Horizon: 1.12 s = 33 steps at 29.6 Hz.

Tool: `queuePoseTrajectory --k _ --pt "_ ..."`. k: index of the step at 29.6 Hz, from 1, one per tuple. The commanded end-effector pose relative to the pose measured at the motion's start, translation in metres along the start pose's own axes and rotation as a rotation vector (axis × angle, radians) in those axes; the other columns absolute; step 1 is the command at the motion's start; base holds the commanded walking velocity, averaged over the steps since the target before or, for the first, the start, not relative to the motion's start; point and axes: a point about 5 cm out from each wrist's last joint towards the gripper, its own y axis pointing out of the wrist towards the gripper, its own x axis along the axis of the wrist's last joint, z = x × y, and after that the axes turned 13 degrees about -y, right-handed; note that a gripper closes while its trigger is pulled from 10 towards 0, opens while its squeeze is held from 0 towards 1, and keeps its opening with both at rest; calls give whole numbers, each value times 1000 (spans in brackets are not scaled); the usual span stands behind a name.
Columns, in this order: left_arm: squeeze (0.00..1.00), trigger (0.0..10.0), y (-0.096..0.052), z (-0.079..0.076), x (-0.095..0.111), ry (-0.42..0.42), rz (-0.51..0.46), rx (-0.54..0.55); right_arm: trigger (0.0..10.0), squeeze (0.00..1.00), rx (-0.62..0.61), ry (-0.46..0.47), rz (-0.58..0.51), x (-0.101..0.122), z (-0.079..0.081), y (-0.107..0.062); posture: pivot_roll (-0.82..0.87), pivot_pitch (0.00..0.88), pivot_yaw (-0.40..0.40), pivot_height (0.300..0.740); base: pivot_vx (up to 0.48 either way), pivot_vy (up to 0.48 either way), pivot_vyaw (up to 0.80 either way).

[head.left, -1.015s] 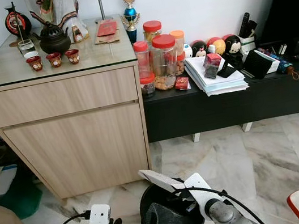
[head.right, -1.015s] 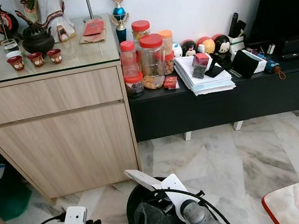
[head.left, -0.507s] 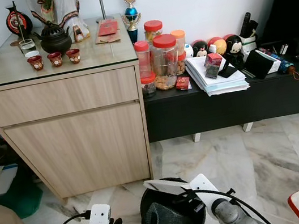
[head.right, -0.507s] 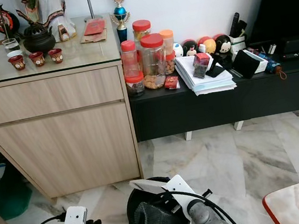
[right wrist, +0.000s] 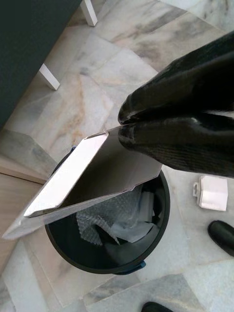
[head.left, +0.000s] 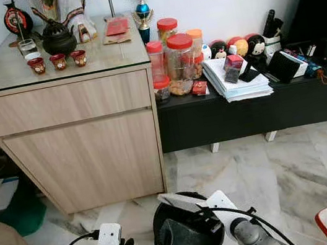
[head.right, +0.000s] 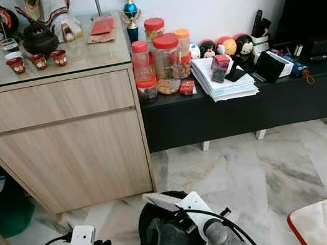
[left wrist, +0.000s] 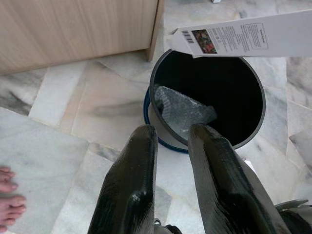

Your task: Picking trash to rubbish bin

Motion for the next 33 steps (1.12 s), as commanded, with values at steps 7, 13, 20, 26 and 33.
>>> queuePoseTrajectory --k 7,13,20,26,33 --pt "0 10000 -1 -1 -3 1 9 -10 10000 1000 -19 -33 23 -5 -3 0 92 32 -54 740 0 0 0" --pt "0 10000 -1 -2 -3 2 9 -11 10000 1000 -23 -53 27 -6 -5 0 92 32 -54 740 0 0 0" --pt "0 10000 -1 -1 -4 3 10 -11 10000 0 -7 -40 15 -5 -1 -1 93 35 -54 740 0 0 0" --pt "0 10000 -3 4 -3 10 -6 35 10000 0 49 97 -49 5 8 -1 93 35 -54 740 0 0 0" --pt "0 10000 -12 30 -2 -36 -47 247 10000 0 373 340 -196 27 41 -7 83 26 -53 740 0 0 0"
